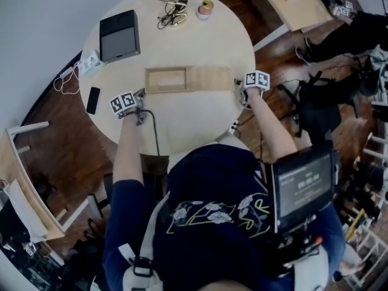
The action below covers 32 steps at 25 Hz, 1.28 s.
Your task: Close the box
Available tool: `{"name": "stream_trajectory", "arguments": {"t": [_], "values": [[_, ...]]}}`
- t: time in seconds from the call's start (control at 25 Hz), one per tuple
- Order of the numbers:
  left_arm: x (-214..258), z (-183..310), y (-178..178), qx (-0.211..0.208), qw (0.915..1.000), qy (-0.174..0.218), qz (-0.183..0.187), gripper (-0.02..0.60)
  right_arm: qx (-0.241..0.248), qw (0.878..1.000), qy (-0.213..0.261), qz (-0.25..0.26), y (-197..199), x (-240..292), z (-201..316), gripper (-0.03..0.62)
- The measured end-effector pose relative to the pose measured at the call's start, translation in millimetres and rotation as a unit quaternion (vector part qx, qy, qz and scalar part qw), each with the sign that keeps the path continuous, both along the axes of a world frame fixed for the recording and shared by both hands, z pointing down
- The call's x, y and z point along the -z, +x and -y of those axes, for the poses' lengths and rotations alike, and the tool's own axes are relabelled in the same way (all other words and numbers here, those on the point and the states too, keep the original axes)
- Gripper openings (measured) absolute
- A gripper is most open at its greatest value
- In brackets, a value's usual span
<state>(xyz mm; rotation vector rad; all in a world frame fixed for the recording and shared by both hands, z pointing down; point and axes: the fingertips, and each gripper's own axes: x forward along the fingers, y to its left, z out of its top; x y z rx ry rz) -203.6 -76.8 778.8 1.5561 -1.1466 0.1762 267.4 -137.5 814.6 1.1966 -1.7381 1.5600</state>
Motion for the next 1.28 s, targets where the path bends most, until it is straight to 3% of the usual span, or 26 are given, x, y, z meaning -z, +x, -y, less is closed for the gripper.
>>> {"name": "stream_trajectory", "arguments": {"t": [0.12, 0.28, 0.44, 0.56, 0.64, 0.68, 0.84, 0.96, 1.04, 1.12, 1.2, 1.28], "values": [[-0.4, -19.9, 13.2, -0.036, 0.9992, 0.002, 0.016, 0.002, 0.019, 0.999, 0.025, -0.01, 2.4, 7.9, 18.6, -0.011], [10.8, -35.5, 25.3, -0.039, 0.9988, 0.022, 0.019, 0.002, 0.143, 0.988, 0.045, -0.028, -17.2, 12.7, 33.5, -0.011], [22.4, -37.3, 39.2, -0.088, 0.9953, 0.036, 0.018, 0.002, 0.232, 0.966, 0.046, 0.103, -128.3, 41.4, 45.1, -0.011], [23.2, -34.1, 45.3, -0.095, 0.9949, 0.026, 0.018, -0.003, 0.288, 0.951, 0.09, 0.063, -201.9, 46.1, 44.9, -0.024], [22.0, -32.9, 43.2, -0.088, 0.9957, 0.022, 0.019, 0.0, 0.291, 0.951, 0.101, 0.007, -212.4, 38.2, 47.1, -0.014], [22.0, -30.1, 39.4, -0.075, 0.9967, 0.025, 0.017, 0.002, 0.284, 0.955, 0.09, 0.003, -209.6, 34.6, 47.9, -0.011], [15.4, -16.8, 28.7, 0.004, 0.9995, 0.023, 0.019, -0.004, 0.24, 0.969, 0.037, 0.041, -201.0, 22.2, 34.6, -0.017], [16.3, -25.8, 37.9, -0.012, 0.9988, 0.016, 0.044, -0.003, 0.255, 0.965, 0.02, 0.06, -195.1, 18.0, 10.3, -0.012], [19.0, -40.3, 50.8, -0.037, 0.9984, 0.011, 0.04, -0.003, 0.255, 0.964, 0.017, 0.068, -184.3, 17.5, -2.6, -0.017], [19.5, -56.4, 60.3, -0.034, 0.9988, 0.014, 0.032, -0.003, 0.248, 0.966, 0.014, 0.077, -174.3, 13.7, -15.7, -0.015], [23.7, -68.2, 60.7, 0.005, 0.9992, 0.034, 0.021, 0.0, 0.237, 0.967, 0.025, 0.085, -169.9, 16.9, -22.7, -0.011], [38.2, -77.2, 53.7, 0.058, 0.9961, 0.065, 0.017, 0.0, 0.221, 0.97, 0.069, 0.073, -164.4, 31.5, -20.2, -0.011]]}}
